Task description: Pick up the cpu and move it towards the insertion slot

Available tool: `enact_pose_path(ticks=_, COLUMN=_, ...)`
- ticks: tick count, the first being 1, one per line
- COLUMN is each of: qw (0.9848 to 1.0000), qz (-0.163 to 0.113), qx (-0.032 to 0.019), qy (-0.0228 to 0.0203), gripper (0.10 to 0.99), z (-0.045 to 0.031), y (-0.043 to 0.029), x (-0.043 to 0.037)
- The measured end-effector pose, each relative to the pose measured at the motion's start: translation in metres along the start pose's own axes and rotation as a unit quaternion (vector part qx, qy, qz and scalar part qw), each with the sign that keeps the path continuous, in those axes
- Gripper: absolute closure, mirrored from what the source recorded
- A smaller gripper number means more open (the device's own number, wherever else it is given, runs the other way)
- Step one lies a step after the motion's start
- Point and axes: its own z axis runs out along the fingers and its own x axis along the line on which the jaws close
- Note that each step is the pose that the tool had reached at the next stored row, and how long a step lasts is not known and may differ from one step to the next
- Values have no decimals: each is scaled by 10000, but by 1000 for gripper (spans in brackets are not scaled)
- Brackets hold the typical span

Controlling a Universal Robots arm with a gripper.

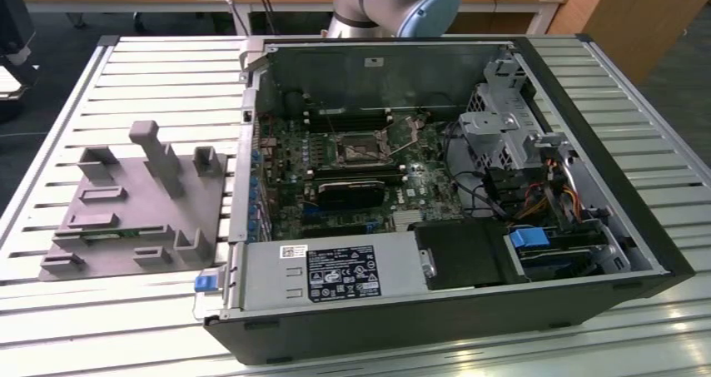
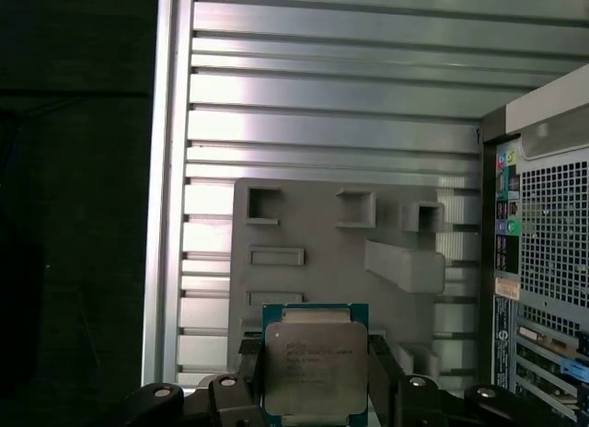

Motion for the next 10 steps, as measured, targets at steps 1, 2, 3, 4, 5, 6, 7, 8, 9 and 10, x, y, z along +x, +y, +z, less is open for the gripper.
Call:
enact_pose_path(ticks=1, qw=10000, qz=0, qx=0, qy=0, gripper=545, z=1, y=0, x=-29)
enact_pose_path(ticks=2, qw=10000, qz=0, qx=0, qy=0, gripper=545, z=3, y=-1, x=-61)
enact_pose_path(ticks=3, qw=10000, qz=0, qx=0, qy=1, gripper=545, z=4, y=-2, x=-93)
enact_pose_path(ticks=4, qw=10000, qz=0, qx=0, qy=0, gripper=545, z=6, y=-2, x=-125)
enact_pose_path(ticks=5, qw=10000, qz=-1, qx=0, qy=0, gripper=545, z=8, y=-3, x=-157)
enact_pose_path(ticks=6, qw=10000, qz=0, qx=0, qy=0, gripper=545, z=9, y=-4, x=-188)
enact_pose_path(ticks=7, qw=10000, qz=0, qx=0, qy=0, gripper=545, z=11, y=-4, x=-220)
enact_pose_path(ticks=8, qw=10000, qz=0, qx=0, qy=0, gripper=545, z=12, y=-5, x=-251)
enact_pose_path(ticks=9, qw=10000, qz=0, qx=0, qy=0, gripper=545, z=14, y=-5, x=-286)
enact_pose_path(ticks=10, qw=10000, qz=0, qx=0, qy=0, gripper=545, z=16, y=-6, x=-319)
